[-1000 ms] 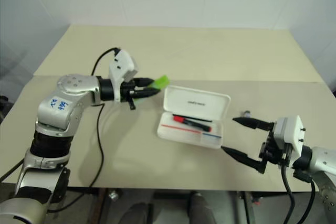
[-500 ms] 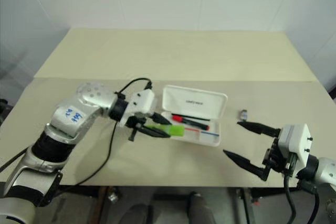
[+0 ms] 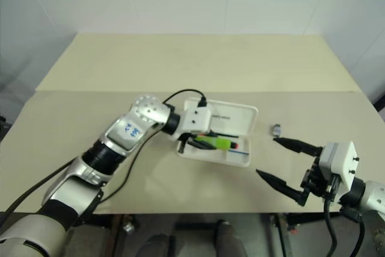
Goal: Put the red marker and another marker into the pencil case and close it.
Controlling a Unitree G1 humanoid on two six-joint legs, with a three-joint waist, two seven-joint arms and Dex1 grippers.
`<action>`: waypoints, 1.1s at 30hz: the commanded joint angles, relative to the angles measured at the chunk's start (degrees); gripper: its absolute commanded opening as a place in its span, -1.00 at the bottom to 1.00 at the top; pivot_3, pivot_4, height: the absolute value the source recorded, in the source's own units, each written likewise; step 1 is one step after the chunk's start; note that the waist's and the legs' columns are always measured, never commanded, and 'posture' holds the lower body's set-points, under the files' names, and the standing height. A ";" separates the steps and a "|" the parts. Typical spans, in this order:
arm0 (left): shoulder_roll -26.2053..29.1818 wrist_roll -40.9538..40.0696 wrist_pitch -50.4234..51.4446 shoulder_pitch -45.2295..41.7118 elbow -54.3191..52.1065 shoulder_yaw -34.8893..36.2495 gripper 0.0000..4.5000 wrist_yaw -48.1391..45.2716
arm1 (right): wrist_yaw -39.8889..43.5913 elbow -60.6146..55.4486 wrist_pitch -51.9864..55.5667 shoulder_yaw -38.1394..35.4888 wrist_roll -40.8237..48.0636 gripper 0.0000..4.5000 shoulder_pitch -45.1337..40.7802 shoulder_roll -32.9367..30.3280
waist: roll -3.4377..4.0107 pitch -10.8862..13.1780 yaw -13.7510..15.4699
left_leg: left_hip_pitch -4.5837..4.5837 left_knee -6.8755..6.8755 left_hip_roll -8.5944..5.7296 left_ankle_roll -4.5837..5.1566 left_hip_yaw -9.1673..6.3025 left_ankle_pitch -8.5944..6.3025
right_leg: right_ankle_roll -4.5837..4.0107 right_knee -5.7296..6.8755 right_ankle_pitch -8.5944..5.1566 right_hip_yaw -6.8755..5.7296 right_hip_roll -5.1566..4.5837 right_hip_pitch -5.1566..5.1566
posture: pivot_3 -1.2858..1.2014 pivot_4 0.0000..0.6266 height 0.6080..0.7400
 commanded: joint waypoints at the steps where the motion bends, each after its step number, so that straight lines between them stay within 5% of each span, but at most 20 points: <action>1: -0.12 1.89 -2.17 -2.24 -0.05 -0.34 -0.53 -1.46 | -0.83 -1.85 -1.21 -1.13 0.26 1.00 0.57 0.82 | 0.00 0.00 0.03 | 0.00 0.00 0.00 0.00 0.00 0.00 | 0.01 -0.01 0.00 0.01 0.00 0.00 | 0.03 -0.52 1.00; 33: -0.81 10.02 4.14 -0.99 -3.64 -3.10 -0.53 -1.50 | 5.90 0.85 -3.68 -5.11 1.80 1.00 3.36 -2.12 | 0.00 0.00 0.01 | -0.01 0.03 -0.02 0.14 0.14 -0.08 | 0.07 0.02 -0.02 0.13 0.00 0.01 | 0.03 -0.52 1.00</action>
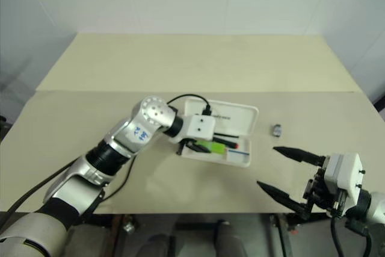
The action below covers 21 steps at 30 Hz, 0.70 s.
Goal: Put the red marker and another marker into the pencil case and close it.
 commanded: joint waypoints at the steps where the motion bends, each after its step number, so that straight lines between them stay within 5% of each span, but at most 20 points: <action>1: -0.29 1.01 -0.12 -0.53 -1.00 -0.17 -0.53 0.25 | 2.24 2.50 -1.28 -2.46 0.38 1.00 -2.09 -2.01 | 0.00 0.00 0.02 | 0.00 0.00 0.00 0.00 0.00 0.00 | 0.00 0.00 0.00 0.00 0.00 0.00 | 0.03 -0.52 1.00; 15: -0.38 2.88 0.24 -0.41 -0.15 -0.92 -0.53 0.42 | 6.45 8.14 -1.66 -0.09 -2.27 1.00 -7.39 -4.62 | 0.00 0.00 0.01 | 0.01 0.00 0.00 0.03 0.03 -0.01 | 0.05 0.01 0.02 0.03 0.01 -0.01 | 0.03 -0.52 1.00; 21: -1.40 3.45 0.19 -0.64 0.81 -0.78 0.41 1.04 | 5.35 7.32 -1.00 0.35 -2.72 1.00 -8.27 -4.21 | 0.00 0.00 0.04 | 0.01 0.01 0.00 0.03 0.04 -0.01 | 0.06 0.01 0.03 0.04 0.00 -0.01 | 0.03 -0.52 1.00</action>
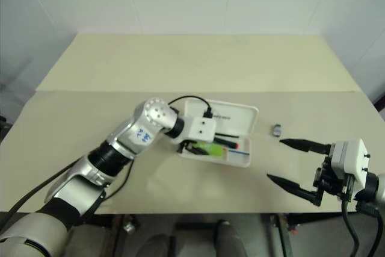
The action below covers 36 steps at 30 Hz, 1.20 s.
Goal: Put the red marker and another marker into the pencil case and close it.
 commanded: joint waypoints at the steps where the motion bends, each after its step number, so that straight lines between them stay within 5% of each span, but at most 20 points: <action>1: -0.59 0.42 -0.12 -0.63 0.21 0.26 0.56 0.43 | -0.84 -1.66 -0.09 -0.32 0.17 1.00 -0.33 -0.39 | 0.00 0.00 -0.01 | 0.00 0.00 0.00 0.00 0.00 0.00 | 0.05 0.00 0.02 0.00 0.00 0.00 | 0.03 -0.52 1.00; 4: -0.92 0.28 -0.16 -0.68 0.14 0.40 0.99 0.43 | -1.47 -1.98 -0.03 -0.17 0.04 1.00 -0.23 -0.19 | 0.00 0.00 -0.02 | 0.00 0.00 0.00 0.01 0.00 -0.01 | 0.08 0.00 0.04 0.01 0.00 0.00 | 0.03 -0.52 1.00; 27: -1.49 -0.09 0.61 -1.04 1.52 1.58 0.99 3.17 | -3.99 -2.39 0.08 1.72 0.12 1.00 -1.27 0.19 | 0.00 0.00 0.01 | 0.01 0.01 0.00 0.01 0.03 0.00 | 0.14 0.03 0.08 0.03 0.00 -0.02 | 0.03 -0.52 1.00; 36: -1.14 -6.05 5.26 0.06 -8.18 5.89 0.99 0.97 | -6.75 -5.62 0.86 0.09 0.88 1.00 1.87 2.10 | 0.00 0.00 0.02 | 0.00 0.01 0.00 0.03 0.03 -0.01 | 0.23 0.05 0.11 0.03 0.00 -0.02 | 0.03 -0.52 1.00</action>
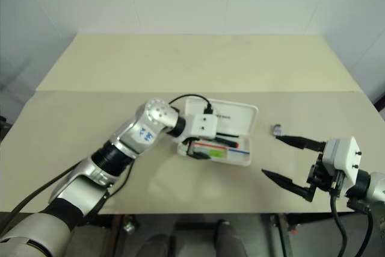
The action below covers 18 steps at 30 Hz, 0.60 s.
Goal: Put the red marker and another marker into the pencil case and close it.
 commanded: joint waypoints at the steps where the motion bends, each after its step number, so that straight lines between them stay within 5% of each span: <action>1: 0.36 -3.19 2.30 0.22 -6.67 2.80 0.99 -0.97 | -1.91 -2.98 0.10 -2.35 1.24 1.00 1.26 1.19 | 0.00 0.00 0.00 | 0.00 0.00 0.00 0.01 0.00 0.00 | 0.01 -0.01 0.00 0.00 0.00 0.00 | 0.03 -0.52 1.00; 18: 3.85 -17.89 0.34 7.65 -14.35 13.57 0.99 -1.47 | -13.99 0.18 -2.57 -4.03 -5.34 1.00 0.87 6.23 | 0.01 0.00 -0.18 | 0.06 0.04 0.00 0.02 0.06 0.00 | -0.18 0.05 -0.06 0.05 0.01 0.04 | 0.03 -0.52 1.00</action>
